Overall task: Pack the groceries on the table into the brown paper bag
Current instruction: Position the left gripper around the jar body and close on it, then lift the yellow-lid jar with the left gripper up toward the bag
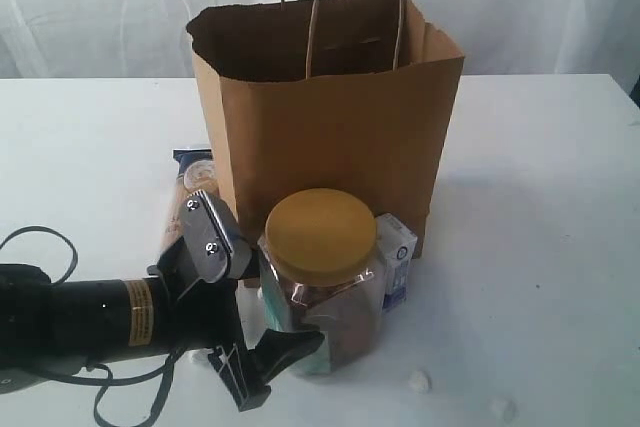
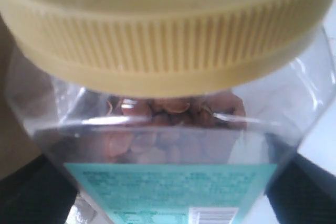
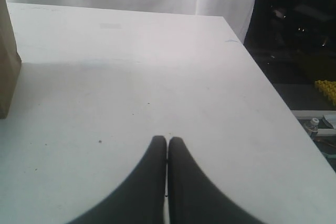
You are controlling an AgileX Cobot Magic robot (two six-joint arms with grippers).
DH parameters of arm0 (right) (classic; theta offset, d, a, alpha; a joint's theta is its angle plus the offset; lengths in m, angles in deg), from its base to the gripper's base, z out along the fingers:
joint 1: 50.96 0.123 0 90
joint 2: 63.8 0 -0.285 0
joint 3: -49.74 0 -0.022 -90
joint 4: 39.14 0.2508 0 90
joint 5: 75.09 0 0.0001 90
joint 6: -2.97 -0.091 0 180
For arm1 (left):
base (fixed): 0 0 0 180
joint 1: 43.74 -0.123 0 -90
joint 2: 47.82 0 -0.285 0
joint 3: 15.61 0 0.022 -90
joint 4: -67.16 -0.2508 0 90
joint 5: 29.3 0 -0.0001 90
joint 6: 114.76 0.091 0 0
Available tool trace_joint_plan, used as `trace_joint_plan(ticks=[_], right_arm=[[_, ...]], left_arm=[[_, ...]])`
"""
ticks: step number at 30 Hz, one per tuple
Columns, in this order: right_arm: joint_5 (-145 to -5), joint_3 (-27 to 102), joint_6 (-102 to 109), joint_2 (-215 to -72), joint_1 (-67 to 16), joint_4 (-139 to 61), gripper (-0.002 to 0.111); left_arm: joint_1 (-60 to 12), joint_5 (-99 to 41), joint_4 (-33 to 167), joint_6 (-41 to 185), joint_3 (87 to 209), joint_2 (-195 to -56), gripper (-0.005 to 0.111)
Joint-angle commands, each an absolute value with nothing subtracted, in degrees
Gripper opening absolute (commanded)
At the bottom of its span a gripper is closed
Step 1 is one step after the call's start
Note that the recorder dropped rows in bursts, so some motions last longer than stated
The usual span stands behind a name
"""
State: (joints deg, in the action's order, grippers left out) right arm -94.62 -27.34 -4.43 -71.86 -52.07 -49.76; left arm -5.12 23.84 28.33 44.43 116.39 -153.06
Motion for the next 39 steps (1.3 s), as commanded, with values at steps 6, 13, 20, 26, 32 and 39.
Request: trace_joint_plan(ticks=[6,13,20,26,32,39], right_arm=[[-94.30,-27.48,-4.79,-71.59,-51.99,-49.95,0.000],[-94.30,-27.48,-4.79,-71.59,-51.99,-49.95,0.000],[-94.30,-27.48,-4.79,-71.59,-51.99,-49.95,0.000],[-94.30,-27.48,-4.79,-71.59,-51.99,-49.95,0.000],[-94.30,-27.48,-4.79,-71.59,-51.99,-49.95,0.000],[-94.30,-27.48,-4.79,-71.59,-51.99,-49.95,0.000]], left_arm=[[-5.31,23.42,27.25,44.85,116.65,-152.95,0.000],[-5.31,29.81,27.37,44.85,116.65,-148.57,0.000],[-5.31,27.55,22.47,37.22,116.65,-141.07,0.000],[-5.31,22.24,14.25,31.47,116.65,-134.46,0.000],[-5.31,20.41,6.12,22.81,116.65,-127.78,0.000],[-5.31,21.32,5.18,19.48,116.65,-120.22,0.000]])
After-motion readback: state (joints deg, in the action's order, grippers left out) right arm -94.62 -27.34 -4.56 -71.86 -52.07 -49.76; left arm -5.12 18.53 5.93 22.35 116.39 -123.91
